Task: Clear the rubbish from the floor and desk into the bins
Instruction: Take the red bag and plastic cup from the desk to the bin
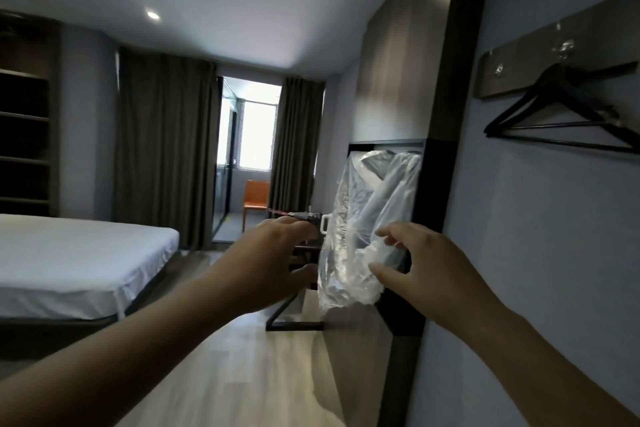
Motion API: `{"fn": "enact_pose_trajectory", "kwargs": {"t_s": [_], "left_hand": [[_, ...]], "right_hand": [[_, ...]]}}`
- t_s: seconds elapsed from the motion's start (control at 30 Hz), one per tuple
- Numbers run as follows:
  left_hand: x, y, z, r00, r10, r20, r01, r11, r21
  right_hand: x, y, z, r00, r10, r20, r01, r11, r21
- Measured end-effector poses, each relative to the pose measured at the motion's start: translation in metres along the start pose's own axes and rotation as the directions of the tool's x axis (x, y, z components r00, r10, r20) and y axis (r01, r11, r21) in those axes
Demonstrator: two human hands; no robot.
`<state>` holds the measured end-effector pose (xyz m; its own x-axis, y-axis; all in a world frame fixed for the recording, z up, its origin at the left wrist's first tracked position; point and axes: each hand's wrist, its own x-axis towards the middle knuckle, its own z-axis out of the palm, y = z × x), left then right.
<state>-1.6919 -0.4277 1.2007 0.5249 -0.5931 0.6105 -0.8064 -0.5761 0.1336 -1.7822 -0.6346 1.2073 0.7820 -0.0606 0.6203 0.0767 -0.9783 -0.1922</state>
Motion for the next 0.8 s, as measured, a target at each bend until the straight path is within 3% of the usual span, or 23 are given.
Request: {"fn": "enact_pose_trajectory", "kwargs": {"t_s": [0.37,0.8], "left_hand": [[-0.043,-0.145,-0.038,0.992,-0.128,0.006,0.128,0.990,0.056],[-0.012,-0.264,0.006,0.984,-0.178,-0.025,0.179,0.981,0.073]], "right_hand": [[0.066,-0.093,0.098,0.997,-0.063,0.043,0.060,0.997,0.051],[0.158,-0.086,0.206,0.989,-0.076,0.125,0.070,0.996,0.050]]}}
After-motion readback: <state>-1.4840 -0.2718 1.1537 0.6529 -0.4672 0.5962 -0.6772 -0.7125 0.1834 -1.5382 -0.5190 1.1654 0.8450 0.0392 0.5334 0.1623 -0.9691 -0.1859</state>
